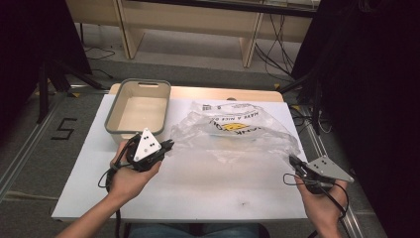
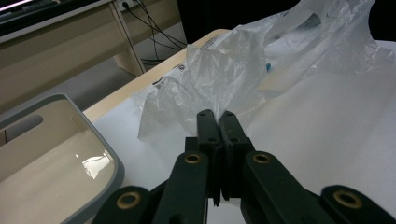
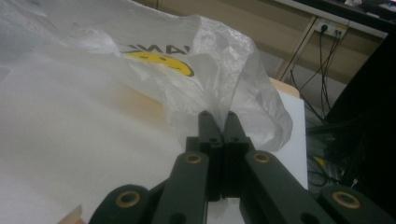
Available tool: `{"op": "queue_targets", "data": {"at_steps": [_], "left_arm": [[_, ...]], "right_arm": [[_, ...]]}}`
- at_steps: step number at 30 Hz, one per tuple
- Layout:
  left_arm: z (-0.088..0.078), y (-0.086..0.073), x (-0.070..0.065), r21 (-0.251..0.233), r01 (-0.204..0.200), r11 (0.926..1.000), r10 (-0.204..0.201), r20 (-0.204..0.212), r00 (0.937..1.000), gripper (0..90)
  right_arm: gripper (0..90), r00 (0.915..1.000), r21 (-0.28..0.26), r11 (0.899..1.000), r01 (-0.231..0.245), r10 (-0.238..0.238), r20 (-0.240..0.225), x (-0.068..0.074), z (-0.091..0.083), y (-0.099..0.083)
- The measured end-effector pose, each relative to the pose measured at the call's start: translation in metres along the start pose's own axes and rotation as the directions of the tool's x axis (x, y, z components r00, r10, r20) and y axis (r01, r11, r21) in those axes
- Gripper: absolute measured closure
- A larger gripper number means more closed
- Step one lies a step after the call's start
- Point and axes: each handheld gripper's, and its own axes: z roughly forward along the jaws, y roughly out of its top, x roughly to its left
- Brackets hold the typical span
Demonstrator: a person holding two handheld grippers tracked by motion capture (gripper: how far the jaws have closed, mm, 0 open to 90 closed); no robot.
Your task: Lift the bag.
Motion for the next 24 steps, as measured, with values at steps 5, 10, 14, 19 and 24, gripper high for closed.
{"op": "queue_targets", "data": {"at_steps": [5, 10, 14, 19, 24], "left_arm": [[-0.001, 0.005, 0.003, -0.019, -0.001, 0.9998, 0.001, -0.012, 0.9999, 88.7], [-0.003, 0.01, 0.006, -0.038, 0.003, 0.9993, -0.004, -0.023, 0.9997, 88.7], [-0.005, 0.013, 0.009, -0.054, 0.005, 0.9985, -0.006, -0.032, 0.9995, 88.8], [-0.008, 0.018, 0.012, -0.076, 0.01, 0.9971, -0.013, -0.042, 0.999, 88.7], [-0.01, 0.025, 0.014, -0.097, 0.013, 0.9952, -0.018, -0.049, 0.9986, 88.8]], "right_arm": [[90.0, 1.0, -0.017, 1.0, 0.005, -0.005, 0.003, 0.001, 0.001, 0.004], [90.0, 0.9999, -0.035, 0.999, 0.008, -0.007, 0.008, 0.001, 0.002, 0.008], [90.0, 0.9999, -0.048, 0.999, 0.006, -0.006, 0.015, 0.0, 0.002, 0.012], [90.0, 0.9996, -0.066, 0.998, 0.0, 0.002, 0.028, -0.004, 0.0, 0.018], [90.0, 0.9993, -0.086, 0.996, -0.003, 0.006, 0.037, -0.005, -0.002, 0.023]]}}
